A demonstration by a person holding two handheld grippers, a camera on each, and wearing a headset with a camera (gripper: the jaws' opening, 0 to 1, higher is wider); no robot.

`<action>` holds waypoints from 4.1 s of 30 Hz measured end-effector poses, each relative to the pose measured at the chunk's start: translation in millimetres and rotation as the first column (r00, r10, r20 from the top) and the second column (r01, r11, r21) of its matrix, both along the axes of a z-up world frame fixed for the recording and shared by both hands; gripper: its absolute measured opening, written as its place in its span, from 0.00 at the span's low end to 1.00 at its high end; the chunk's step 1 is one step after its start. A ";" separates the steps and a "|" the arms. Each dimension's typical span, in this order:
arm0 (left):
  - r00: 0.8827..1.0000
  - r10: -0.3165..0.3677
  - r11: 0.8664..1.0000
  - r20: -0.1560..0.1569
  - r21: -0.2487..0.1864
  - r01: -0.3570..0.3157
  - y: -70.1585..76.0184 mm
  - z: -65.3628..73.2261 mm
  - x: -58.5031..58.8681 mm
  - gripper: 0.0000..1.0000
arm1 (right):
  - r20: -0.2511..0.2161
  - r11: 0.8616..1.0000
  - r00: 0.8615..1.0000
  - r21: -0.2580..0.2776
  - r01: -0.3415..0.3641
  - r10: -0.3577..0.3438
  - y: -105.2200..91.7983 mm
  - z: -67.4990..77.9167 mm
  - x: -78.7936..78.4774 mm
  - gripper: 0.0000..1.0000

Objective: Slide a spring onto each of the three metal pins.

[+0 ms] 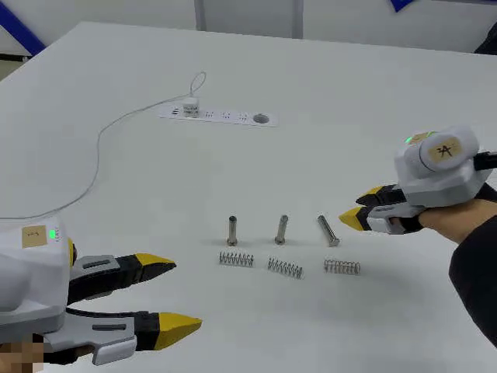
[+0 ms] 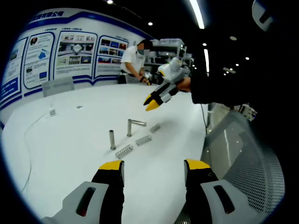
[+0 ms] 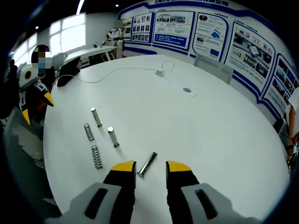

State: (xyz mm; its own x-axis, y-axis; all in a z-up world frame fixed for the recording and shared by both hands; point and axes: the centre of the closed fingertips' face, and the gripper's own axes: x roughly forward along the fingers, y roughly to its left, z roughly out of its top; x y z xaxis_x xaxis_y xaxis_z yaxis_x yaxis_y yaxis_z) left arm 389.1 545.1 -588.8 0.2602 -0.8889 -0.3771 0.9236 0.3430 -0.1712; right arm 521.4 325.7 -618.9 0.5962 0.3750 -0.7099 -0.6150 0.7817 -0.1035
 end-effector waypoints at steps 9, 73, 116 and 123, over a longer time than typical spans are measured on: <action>1.000 -0.008 1.000 -0.014 0.007 0.008 -1.0 -5.2 -4.0 0.52 | -0.066 0.998 0.997 -0.048 0.029 -0.033 7.4 -21.3 15.2 0.21; 1.000 -0.006 1.000 -0.030 0.012 0.007 1.2 -8.3 -0.6 0.48 | -0.165 0.970 0.958 0.012 0.241 -0.236 14.0 -35.6 16.6 0.09; 1.000 -0.006 1.000 -0.016 0.006 0.006 -1.4 -3.7 -2.7 0.48 | -0.089 0.983 0.979 0.000 0.186 -0.185 6.6 -21.8 -4.3 0.10; 1.000 -0.010 1.000 -0.014 0.007 0.010 -3.2 -3.1 -2.2 0.48 | -0.068 0.985 0.983 0.015 0.170 -0.168 7.3 -13.0 -6.8 0.14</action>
